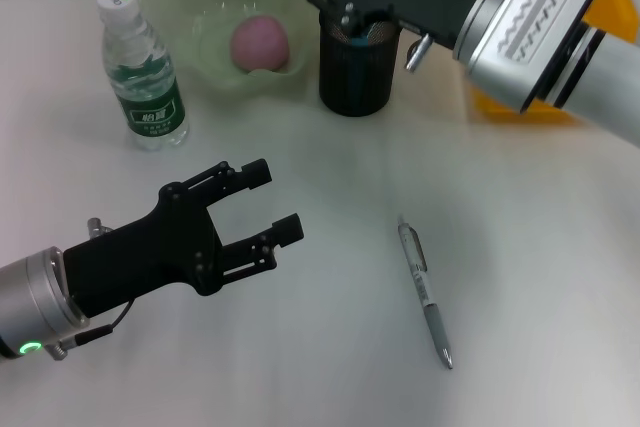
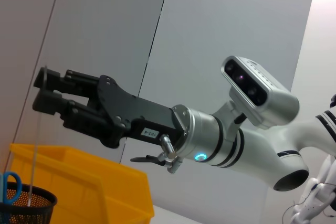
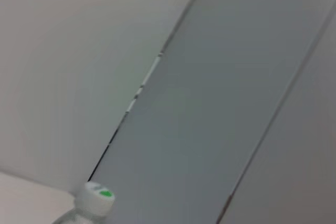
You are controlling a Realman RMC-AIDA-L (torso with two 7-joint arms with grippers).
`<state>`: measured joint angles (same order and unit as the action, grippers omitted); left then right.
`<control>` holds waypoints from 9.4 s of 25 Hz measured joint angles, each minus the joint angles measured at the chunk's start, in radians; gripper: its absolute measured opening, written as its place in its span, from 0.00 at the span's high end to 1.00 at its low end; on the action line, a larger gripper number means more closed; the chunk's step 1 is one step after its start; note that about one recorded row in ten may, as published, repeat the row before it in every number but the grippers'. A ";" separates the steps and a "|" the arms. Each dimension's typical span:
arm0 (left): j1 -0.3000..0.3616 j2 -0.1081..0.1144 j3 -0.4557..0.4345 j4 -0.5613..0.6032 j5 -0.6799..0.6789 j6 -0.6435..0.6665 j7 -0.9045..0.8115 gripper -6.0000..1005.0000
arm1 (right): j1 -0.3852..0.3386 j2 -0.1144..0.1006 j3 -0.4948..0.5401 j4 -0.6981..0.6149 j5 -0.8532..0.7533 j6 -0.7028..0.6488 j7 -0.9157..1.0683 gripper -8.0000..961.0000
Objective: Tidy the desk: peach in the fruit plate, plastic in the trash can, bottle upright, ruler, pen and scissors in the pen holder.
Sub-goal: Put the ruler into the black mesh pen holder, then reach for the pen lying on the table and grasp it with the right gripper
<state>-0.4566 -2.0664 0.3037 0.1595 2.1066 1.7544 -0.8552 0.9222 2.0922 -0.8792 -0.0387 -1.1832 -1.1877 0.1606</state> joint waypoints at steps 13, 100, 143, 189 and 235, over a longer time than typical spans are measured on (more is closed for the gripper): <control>0.009 0.000 0.008 0.001 0.001 0.020 -0.001 0.22 | 0.023 0.000 0.018 -0.002 0.060 0.096 0.231 0.54; -0.002 0.000 0.023 0.020 -0.003 0.026 0.006 0.22 | 0.051 0.000 -0.032 0.017 0.051 0.303 0.455 0.49; -0.022 0.004 0.121 0.163 0.001 0.064 -0.006 0.21 | -0.334 -0.101 -0.101 -0.628 -0.600 -0.466 1.557 0.33; -0.019 -0.003 0.146 0.116 -0.007 -0.114 0.008 0.21 | -0.002 0.000 -0.813 -0.965 -1.322 -0.405 2.448 0.33; -0.027 0.001 0.319 0.214 0.001 -0.151 -0.101 0.22 | 0.006 0.000 -0.928 -0.958 -1.321 -0.350 2.499 0.38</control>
<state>-0.4832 -2.0654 0.6229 0.3730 2.1080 1.6035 -0.9566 0.9283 2.0924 -1.8070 -0.9970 -2.5045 -1.5376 2.6594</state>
